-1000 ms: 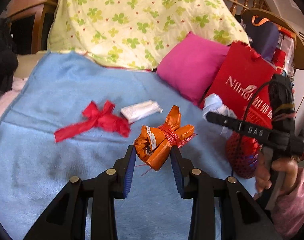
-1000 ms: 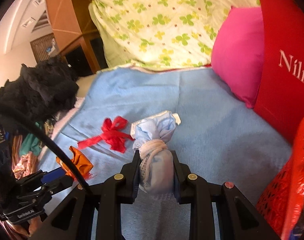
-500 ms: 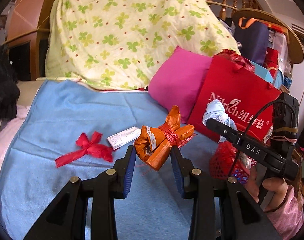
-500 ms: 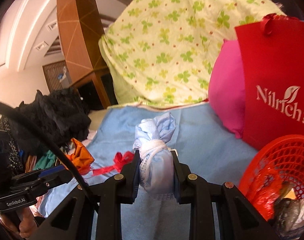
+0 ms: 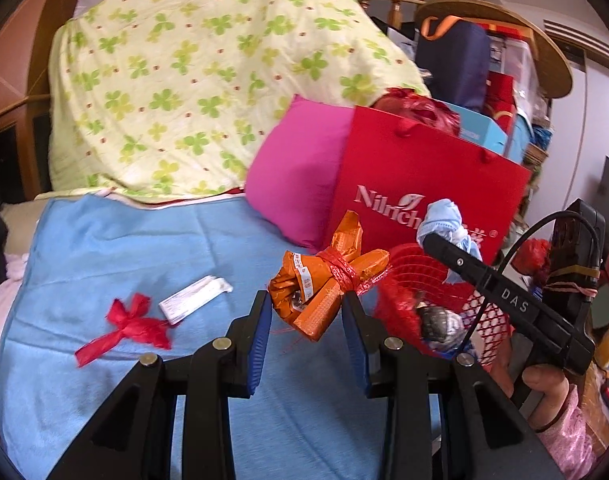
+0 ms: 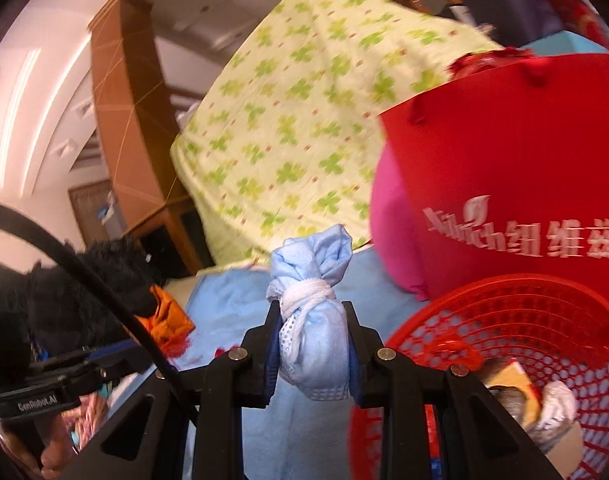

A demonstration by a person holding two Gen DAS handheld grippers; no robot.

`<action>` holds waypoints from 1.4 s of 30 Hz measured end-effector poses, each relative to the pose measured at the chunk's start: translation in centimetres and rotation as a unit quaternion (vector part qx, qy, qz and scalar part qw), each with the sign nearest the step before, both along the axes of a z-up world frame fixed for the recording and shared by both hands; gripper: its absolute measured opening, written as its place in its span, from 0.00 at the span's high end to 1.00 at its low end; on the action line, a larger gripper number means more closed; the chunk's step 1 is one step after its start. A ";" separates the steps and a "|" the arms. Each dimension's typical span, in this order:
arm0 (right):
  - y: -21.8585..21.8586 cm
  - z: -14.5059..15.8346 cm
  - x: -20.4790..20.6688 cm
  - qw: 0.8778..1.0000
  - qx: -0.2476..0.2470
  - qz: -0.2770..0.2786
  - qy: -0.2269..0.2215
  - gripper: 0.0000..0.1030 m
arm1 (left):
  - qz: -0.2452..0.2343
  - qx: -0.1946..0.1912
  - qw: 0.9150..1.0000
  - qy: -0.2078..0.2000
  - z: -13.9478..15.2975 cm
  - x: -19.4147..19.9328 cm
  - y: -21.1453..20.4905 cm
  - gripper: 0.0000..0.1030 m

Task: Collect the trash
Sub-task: 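Carry the lace cloth and orange wrapper over the red basket, then open both tools to drop the cloth and wrapper into the basket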

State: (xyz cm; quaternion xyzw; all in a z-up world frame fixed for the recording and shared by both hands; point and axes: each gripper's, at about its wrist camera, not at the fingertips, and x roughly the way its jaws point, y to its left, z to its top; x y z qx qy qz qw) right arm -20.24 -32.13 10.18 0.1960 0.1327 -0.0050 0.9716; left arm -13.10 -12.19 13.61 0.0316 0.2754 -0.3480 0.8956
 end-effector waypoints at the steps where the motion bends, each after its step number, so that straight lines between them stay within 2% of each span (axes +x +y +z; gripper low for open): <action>1: -0.5 0.1 -0.4 1.000 0.004 -0.008 -0.005 0.72 | -0.006 0.002 1.000 -0.002 0.2 -0.1 -0.5 0.63; 7: -3.7 0.4 -2.7 0.998 0.026 -0.048 -0.027 0.72 | -0.046 0.008 0.999 -0.012 0.9 -1.2 -4.0 0.63; 20: -11.0 -1.1 -6.8 0.991 0.062 -0.121 -0.008 0.71 | -0.112 0.023 0.993 0.010 -0.4 -3.0 -11.9 0.63; 21: -11.3 -1.2 -6.9 0.990 0.066 -0.122 -0.005 0.70 | -0.115 0.029 0.993 0.013 -0.7 -3.1 -12.6 0.59; 22: -11.7 -1.3 -7.0 0.990 0.072 -0.123 -0.002 0.67 | -0.117 0.033 0.992 0.016 -0.9 -3.3 -13.2 0.48; 25: -12.4 -1.4 -7.7 0.987 0.084 -0.134 -0.010 0.34 | -0.126 0.039 0.991 0.016 -1.7 -3.8 -14.2 0.45; 30: -12.3 -0.7 -8.9 0.985 0.091 -0.135 -0.055 0.34 | -0.117 0.049 0.992 0.025 -2.8 -3.8 -13.3 0.45; 34: -11.2 -0.1 -8.3 0.987 0.078 -0.126 -0.059 0.34 | -0.095 0.046 0.994 0.040 -3.3 -2.9 -11.3 0.45; 42: -6.1 1.1 -5.9 0.995 0.022 -0.072 -0.070 0.34 | -0.045 0.049 0.997 0.049 -4.4 -1.7 -6.2 0.41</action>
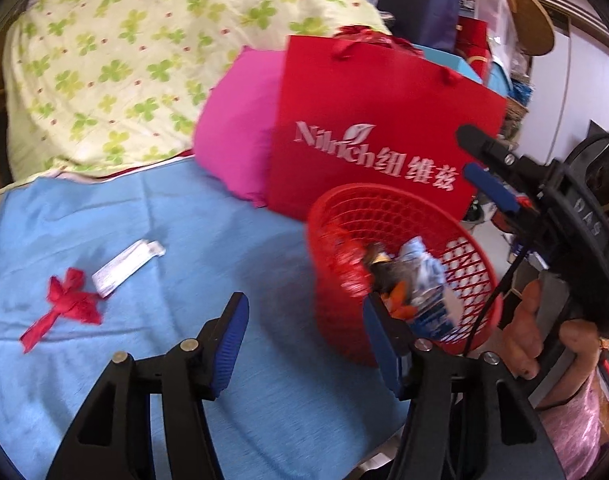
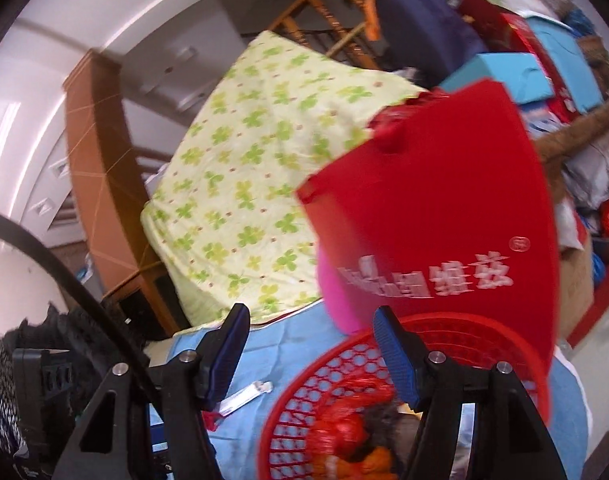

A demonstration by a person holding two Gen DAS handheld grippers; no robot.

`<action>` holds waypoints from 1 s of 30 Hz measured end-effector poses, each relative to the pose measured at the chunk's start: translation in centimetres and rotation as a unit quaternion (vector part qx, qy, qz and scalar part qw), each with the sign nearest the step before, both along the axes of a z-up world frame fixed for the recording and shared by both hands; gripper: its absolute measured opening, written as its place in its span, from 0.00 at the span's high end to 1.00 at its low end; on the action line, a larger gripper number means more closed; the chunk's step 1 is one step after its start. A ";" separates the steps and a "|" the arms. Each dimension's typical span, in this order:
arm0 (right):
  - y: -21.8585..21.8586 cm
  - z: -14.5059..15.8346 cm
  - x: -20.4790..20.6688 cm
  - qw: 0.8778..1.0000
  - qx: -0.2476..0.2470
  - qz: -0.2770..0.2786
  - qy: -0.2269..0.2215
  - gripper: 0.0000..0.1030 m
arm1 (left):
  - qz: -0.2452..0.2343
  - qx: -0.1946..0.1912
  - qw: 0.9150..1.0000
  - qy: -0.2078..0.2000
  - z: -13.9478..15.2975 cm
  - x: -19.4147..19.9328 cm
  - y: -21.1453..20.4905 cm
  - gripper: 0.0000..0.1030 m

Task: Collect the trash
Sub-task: 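Open both tools to drop the cloth and wrapper into the basket, then move both tools back over the red ribbon and white box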

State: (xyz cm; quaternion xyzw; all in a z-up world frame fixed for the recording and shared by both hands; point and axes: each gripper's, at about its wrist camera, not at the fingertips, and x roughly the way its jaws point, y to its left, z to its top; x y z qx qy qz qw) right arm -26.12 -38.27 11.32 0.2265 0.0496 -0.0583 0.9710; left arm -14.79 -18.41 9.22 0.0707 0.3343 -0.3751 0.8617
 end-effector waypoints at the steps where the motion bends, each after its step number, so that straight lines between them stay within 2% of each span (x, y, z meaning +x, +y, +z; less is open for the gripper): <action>1: 0.6 0.1 0.4 1.000 -0.004 0.010 -0.003 0.34 | 0.006 0.001 1.000 -0.001 -0.1 0.1 0.5 0.41; 13: 8.0 -0.1 5.0 0.995 -0.041 0.092 0.005 0.34 | 0.107 -0.011 0.994 0.022 -1.2 2.9 8.8 0.41; 22: 13.9 -1.4 8.4 0.986 -0.064 0.152 0.034 0.33 | 0.143 -0.022 0.989 0.022 -1.5 3.8 12.2 0.41; 30: 16.7 -2.7 11.4 0.979 -0.060 0.182 0.073 0.33 | 0.184 -0.032 0.981 0.042 -3.2 5.3 16.5 0.41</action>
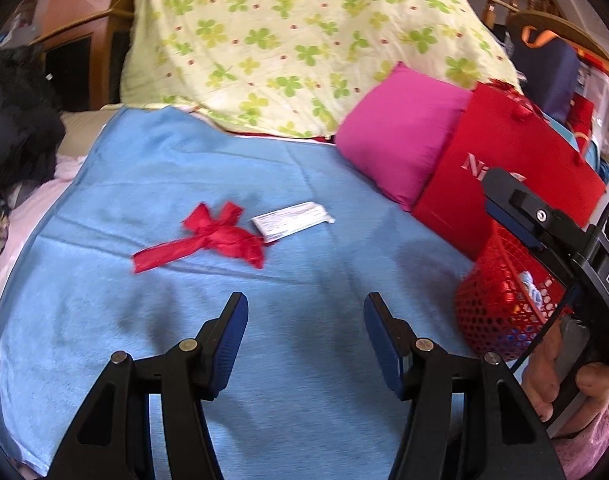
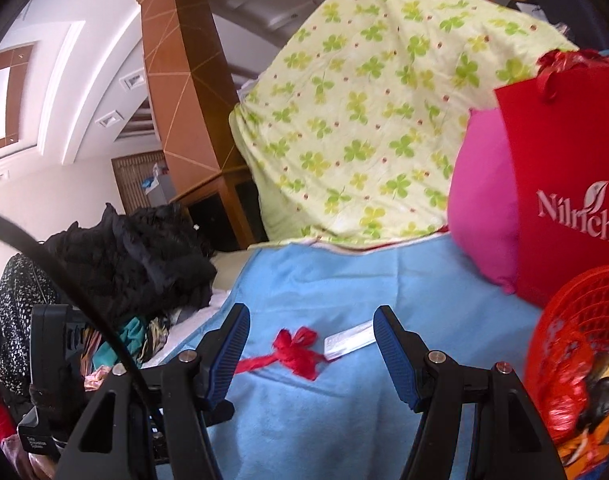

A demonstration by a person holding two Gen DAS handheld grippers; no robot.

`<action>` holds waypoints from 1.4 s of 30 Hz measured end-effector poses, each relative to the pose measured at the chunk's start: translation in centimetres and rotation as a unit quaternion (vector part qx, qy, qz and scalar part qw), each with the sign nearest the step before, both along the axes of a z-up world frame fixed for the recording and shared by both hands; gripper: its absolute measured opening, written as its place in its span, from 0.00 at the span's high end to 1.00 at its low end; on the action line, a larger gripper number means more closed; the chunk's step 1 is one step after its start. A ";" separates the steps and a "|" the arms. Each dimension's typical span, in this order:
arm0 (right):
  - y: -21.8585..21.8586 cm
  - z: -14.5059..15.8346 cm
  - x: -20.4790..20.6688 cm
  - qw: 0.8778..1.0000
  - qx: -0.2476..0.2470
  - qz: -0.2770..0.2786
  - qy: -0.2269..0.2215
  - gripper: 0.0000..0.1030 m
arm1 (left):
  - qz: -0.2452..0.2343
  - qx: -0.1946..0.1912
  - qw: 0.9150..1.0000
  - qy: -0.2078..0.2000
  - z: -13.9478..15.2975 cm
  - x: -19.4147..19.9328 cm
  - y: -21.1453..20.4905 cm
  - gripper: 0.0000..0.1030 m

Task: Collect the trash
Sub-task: 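Move both tools back over the red ribbon and white box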

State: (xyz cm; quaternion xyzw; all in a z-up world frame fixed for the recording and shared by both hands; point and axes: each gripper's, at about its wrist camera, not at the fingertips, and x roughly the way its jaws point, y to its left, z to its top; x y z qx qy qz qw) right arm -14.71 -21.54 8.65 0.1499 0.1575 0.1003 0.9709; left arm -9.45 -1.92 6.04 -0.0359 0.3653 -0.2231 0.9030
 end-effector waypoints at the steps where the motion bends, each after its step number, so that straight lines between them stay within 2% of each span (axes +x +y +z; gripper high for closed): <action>1: 0.2 -0.2 0.3 1.000 0.000 0.000 0.005 0.33 | 0.006 -0.002 1.000 0.002 -0.2 0.2 0.6 0.41; 9: 1.4 -1.9 2.7 0.998 0.001 0.004 0.062 0.33 | 0.050 -0.007 0.998 0.035 -2.9 2.3 4.4 0.41; 23: 3.0 -5.5 6.6 0.986 -0.021 0.002 0.165 0.33 | 0.084 -0.006 0.992 0.093 -8.4 5.2 7.7 0.41; 37: 2.5 -9.5 14.7 0.968 0.038 0.008 0.250 0.33 | 0.071 -0.003 0.994 0.079 -8.8 9.4 6.8 0.41; 42: 1.9 -11.3 18.4 0.960 0.062 0.018 0.273 0.33 | 0.066 0.000 0.994 0.092 -9.8 10.4 6.1 0.41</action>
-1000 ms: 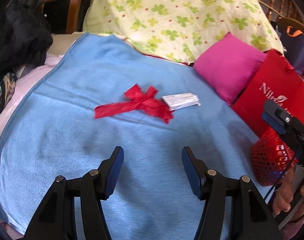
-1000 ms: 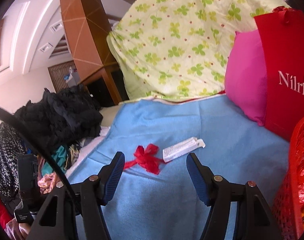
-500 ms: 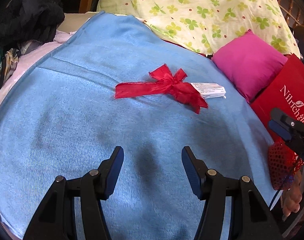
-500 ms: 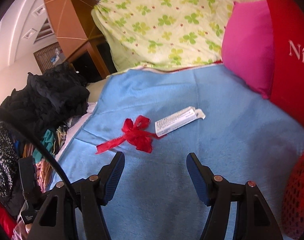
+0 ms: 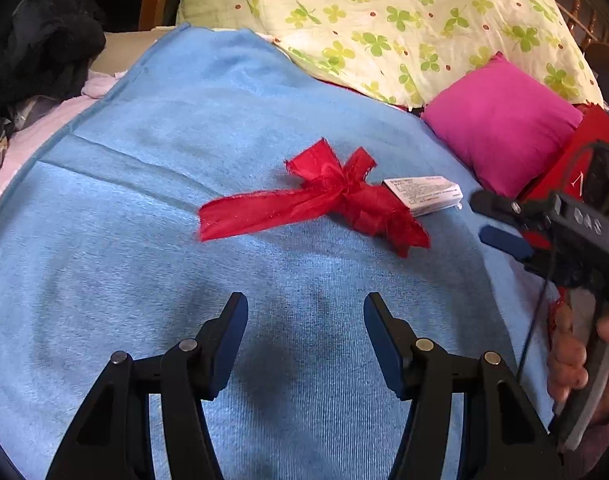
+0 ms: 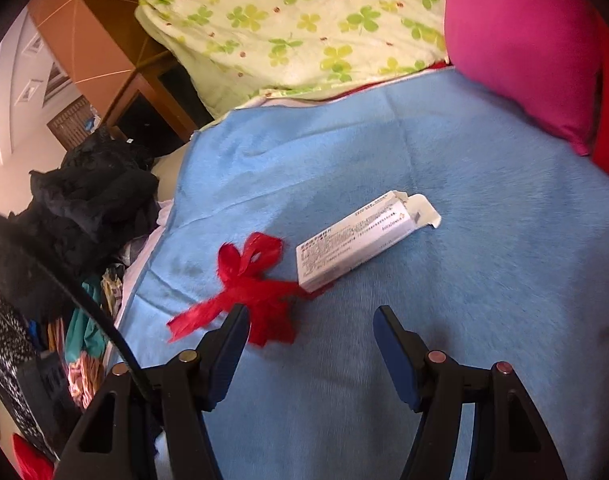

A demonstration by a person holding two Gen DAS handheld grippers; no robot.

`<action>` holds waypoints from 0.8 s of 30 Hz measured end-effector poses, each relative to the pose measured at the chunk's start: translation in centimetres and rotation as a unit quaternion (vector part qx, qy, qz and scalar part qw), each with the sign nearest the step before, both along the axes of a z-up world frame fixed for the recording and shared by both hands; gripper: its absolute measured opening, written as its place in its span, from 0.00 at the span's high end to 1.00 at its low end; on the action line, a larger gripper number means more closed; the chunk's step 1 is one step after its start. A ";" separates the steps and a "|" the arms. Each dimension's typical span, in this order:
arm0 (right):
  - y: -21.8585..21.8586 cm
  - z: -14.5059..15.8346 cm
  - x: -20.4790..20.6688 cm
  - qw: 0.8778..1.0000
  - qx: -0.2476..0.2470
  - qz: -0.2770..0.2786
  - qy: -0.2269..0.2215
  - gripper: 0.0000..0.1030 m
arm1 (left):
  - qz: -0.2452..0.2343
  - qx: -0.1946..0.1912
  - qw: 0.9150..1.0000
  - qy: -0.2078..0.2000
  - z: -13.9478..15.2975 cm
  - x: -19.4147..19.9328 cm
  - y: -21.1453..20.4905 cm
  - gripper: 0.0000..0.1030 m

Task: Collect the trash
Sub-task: 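Grasp the white medicine box with the right tool while the left grasps the red ribbon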

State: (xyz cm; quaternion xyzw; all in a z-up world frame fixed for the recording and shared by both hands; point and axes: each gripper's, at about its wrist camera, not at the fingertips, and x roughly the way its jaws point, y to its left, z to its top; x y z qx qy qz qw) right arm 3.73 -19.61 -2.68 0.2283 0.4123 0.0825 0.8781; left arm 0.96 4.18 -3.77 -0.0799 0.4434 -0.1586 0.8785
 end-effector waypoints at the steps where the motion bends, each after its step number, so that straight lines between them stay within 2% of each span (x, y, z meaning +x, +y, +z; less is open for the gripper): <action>1: -0.1 -0.3 0.5 1.000 0.006 0.000 0.003 0.33 | -0.001 0.001 1.000 0.001 -0.1 0.1 -0.1 0.41; 6: -1.1 -2.3 3.9 0.998 0.060 -0.007 0.028 0.33 | -0.008 0.003 1.000 0.001 -0.2 0.3 -0.7 0.41; 10: -2.7 -4.1 6.1 0.993 0.097 -0.041 0.054 0.33 | -0.015 0.007 1.000 0.000 -0.4 0.4 -1.2 0.41; 13: -3.7 -4.7 7.2 0.989 0.125 -0.058 0.052 0.35 | -0.018 0.012 1.000 -0.001 -0.4 0.8 -1.8 0.41; 15: -3.9 -4.9 7.8 0.988 0.131 -0.067 0.053 0.40 | -0.020 0.012 1.000 0.000 -0.4 1.3 -2.1 0.41; 16: -4.0 -5.0 8.1 0.988 0.129 -0.069 0.054 0.55 | -0.022 0.012 1.000 0.000 -0.5 1.6 -2.3 0.41; 17: -4.1 -5.2 8.3 0.988 0.122 -0.074 0.059 0.64 | -0.024 0.010 1.000 0.000 -0.5 1.9 -2.6 0.41; 20: -4.4 -5.4 8.4 0.987 0.133 -0.076 0.050 0.68 | -0.034 -0.012 0.999 0.002 -0.5 3.0 -2.9 0.41; 24: -4.4 -4.2 8.0 0.990 0.114 -0.073 0.028 0.69 | -0.050 -0.050 0.997 0.002 -0.4 4.6 -3.5 0.41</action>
